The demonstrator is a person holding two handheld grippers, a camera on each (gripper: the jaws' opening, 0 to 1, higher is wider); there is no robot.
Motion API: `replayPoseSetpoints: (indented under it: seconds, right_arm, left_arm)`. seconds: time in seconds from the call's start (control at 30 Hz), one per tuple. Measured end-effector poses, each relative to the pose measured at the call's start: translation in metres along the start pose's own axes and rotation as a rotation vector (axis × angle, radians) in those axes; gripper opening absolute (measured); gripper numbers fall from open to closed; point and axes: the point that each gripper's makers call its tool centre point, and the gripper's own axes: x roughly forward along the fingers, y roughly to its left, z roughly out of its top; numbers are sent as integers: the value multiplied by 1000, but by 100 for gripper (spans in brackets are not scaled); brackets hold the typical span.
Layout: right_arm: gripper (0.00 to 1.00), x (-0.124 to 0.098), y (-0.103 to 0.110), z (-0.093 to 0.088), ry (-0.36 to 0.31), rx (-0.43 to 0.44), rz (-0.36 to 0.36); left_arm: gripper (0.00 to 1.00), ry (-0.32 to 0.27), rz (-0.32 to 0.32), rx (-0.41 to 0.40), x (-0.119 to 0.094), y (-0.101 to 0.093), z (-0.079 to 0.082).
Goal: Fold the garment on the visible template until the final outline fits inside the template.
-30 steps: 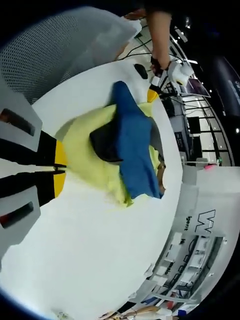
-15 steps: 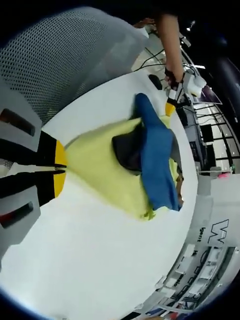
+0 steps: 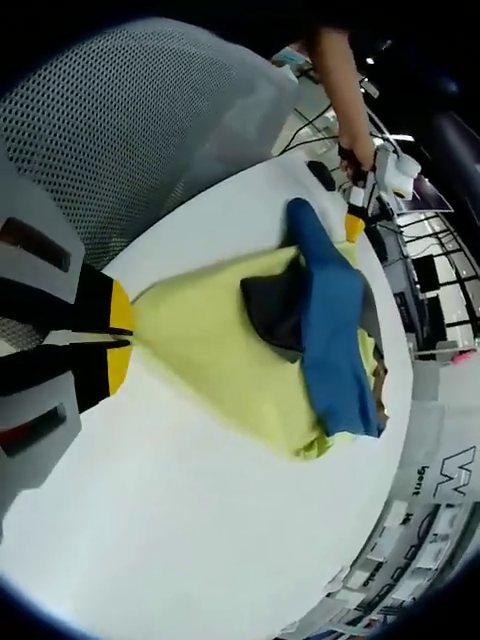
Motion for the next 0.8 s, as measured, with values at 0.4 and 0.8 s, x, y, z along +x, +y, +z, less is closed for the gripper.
replayPoseSetpoints:
  seconds: [0.4,0.8]
  right_arm:
    - [0,-2,-4,3,-16,-90,-40]
    - [4,-14,-7,23,-85,-88,-78]
  left_arm:
    - [6,-24,-11,51,-3,-7,3]
    - [16,-74,-15,85,-18,-13,11]
